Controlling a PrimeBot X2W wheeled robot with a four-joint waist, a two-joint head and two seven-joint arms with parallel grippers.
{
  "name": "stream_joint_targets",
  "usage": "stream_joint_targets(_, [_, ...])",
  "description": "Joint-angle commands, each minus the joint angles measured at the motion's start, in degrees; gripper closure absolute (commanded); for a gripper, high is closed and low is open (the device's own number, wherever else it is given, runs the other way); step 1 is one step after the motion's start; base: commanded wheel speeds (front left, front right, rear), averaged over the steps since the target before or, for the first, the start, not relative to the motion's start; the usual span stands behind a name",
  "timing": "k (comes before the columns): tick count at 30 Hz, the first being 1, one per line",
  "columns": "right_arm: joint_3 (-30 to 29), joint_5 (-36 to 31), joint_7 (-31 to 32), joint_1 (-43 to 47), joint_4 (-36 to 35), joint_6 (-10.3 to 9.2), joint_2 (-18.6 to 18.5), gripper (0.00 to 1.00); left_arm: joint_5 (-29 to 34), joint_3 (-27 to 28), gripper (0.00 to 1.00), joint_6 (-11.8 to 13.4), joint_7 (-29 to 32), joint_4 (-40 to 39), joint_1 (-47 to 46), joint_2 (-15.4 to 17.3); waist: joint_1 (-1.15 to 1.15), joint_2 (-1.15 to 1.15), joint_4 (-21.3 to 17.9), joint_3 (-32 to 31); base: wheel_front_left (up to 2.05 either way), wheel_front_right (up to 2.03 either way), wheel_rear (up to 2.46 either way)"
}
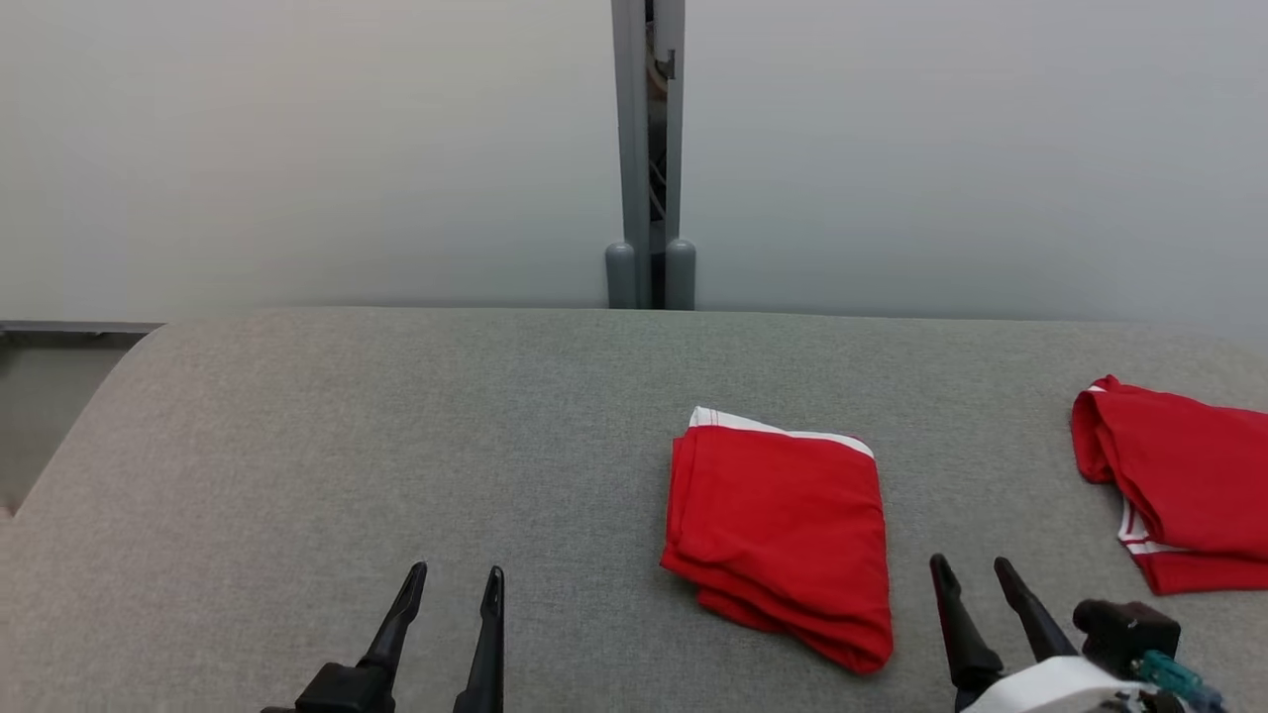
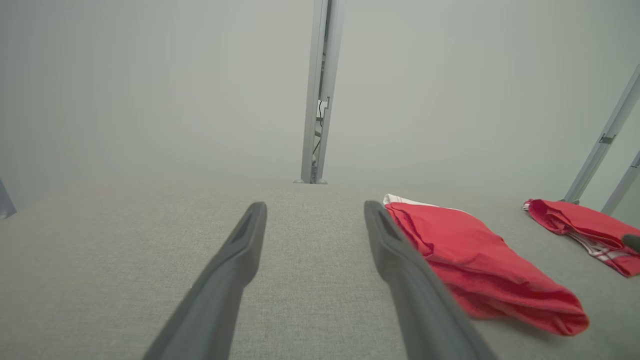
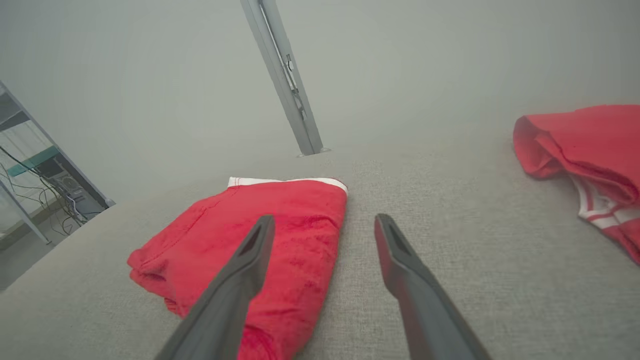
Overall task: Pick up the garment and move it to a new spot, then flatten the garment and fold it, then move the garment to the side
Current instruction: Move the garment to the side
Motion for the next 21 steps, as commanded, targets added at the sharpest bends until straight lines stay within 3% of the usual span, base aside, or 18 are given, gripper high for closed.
stream_joint_targets(1, [-0.6, 1.4, -0.2, -1.7, 1.3, -0.03, -0.4, 0.00, 0.4, 0.0, 0.00, -0.4, -0.2, -0.1, -1.0, 0.3, 0.00, 0.00, 1.8, 1.3, 0.00, 0.00, 0.00])
stream_joint_targets(9, [-2.8, 6.7, -0.2, -9.5, 9.5, -0.03, -0.3, 0.00, 1.0, -0.2, 0.00, -0.9, -0.3, 0.6, -2.6, 0.2, 0.00, 0.00, 6.5, 5.8, 0.00, 0.00, 0.00])
stream_joint_targets(21, [-3.3, 8.1, -0.2, -15.5, 16.4, -0.03, -0.4, 0.00, 0.1, -0.4, 0.00, -1.2, -0.3, 0.3, -6.2, 0.2, 0.00, 0.00, 8.7, 12.0, 0.00, 0.00, 0.00])
